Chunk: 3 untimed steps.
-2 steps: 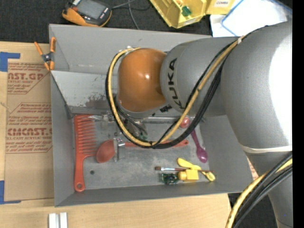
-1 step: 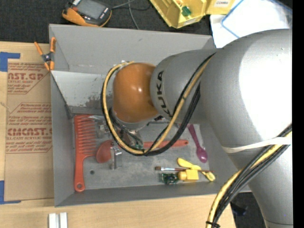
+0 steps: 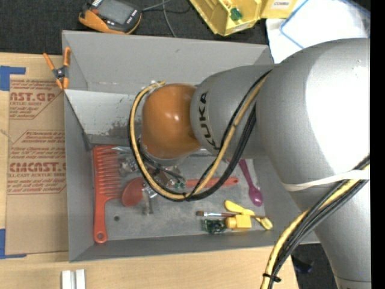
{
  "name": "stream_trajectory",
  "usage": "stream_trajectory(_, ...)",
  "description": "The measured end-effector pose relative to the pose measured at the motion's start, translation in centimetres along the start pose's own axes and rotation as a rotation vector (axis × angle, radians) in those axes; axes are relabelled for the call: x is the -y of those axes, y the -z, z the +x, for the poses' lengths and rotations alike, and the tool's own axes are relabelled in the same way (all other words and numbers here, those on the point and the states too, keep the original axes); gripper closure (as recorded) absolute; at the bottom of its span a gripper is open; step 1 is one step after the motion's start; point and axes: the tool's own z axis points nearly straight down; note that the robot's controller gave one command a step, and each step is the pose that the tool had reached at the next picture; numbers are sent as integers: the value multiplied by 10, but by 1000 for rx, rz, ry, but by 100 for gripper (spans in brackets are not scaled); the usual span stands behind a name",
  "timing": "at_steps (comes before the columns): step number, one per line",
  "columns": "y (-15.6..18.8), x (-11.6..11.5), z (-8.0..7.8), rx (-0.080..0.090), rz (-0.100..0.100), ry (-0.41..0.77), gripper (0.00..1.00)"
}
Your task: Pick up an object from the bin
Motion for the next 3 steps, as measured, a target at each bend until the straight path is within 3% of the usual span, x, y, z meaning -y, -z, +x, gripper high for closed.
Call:
stream_trajectory(1,7,0,-1,-16,-4,-174,100)
stream_trajectory(3,15,0,0,-16,-5,-174,100)
